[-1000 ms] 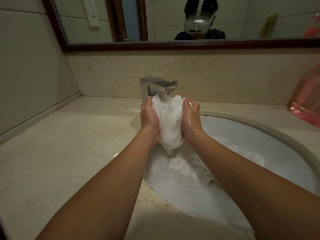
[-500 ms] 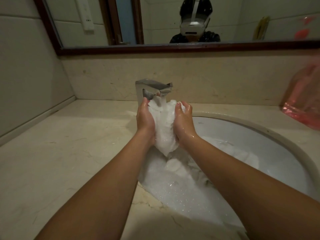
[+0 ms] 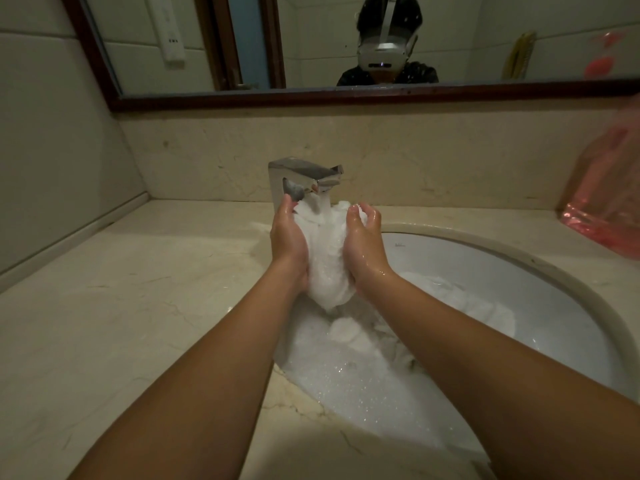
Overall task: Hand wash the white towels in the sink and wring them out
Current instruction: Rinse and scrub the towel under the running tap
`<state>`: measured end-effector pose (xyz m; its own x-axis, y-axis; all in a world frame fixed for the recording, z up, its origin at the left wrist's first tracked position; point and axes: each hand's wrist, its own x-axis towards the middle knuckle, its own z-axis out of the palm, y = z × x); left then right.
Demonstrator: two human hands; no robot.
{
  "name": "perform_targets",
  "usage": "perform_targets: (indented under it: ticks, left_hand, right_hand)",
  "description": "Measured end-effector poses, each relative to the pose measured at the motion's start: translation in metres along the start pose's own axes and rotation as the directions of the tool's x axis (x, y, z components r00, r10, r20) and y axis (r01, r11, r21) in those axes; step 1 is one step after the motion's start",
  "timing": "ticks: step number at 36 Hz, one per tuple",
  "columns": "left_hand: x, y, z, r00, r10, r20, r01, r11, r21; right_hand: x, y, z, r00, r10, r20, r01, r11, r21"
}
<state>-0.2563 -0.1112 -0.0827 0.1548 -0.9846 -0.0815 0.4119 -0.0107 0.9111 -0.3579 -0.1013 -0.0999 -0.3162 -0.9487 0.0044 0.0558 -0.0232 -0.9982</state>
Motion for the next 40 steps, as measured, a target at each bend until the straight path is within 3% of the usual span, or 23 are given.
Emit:
perform_targets:
  ticks: [10,16,21,33,40]
  left_hand:
    - [-0.005,0.003,0.001,1.0,-0.02,0.019,0.019,0.999,0.033]
    - [0.007,-0.01,-0.005,0.995,-0.056,0.082,0.044,0.99,0.136]
    - [-0.012,0.004,0.005,0.998,0.035,0.051,-0.048,0.964,0.262]
    - [-0.029,-0.004,0.016,0.948,0.313,-0.059,-0.275,0.898,0.344]
    - [-0.039,0.003,0.015,0.92,0.357,-0.16,-0.27,0.876,0.401]
  right_hand:
    - [-0.006,-0.003,0.002,1.0,0.003,0.003,-0.003,1.0,-0.012]
    - [-0.022,-0.011,0.002,0.992,-0.128,0.008,0.128,0.991,-0.026]
    - [-0.026,-0.009,0.0,0.977,-0.208,-0.041,0.208,0.978,-0.019]
    - [-0.031,-0.021,-0.004,0.973,-0.103,-0.204,0.125,0.987,0.096]
    - [-0.03,-0.03,-0.007,0.965,-0.134,-0.227,0.118,0.99,-0.082]
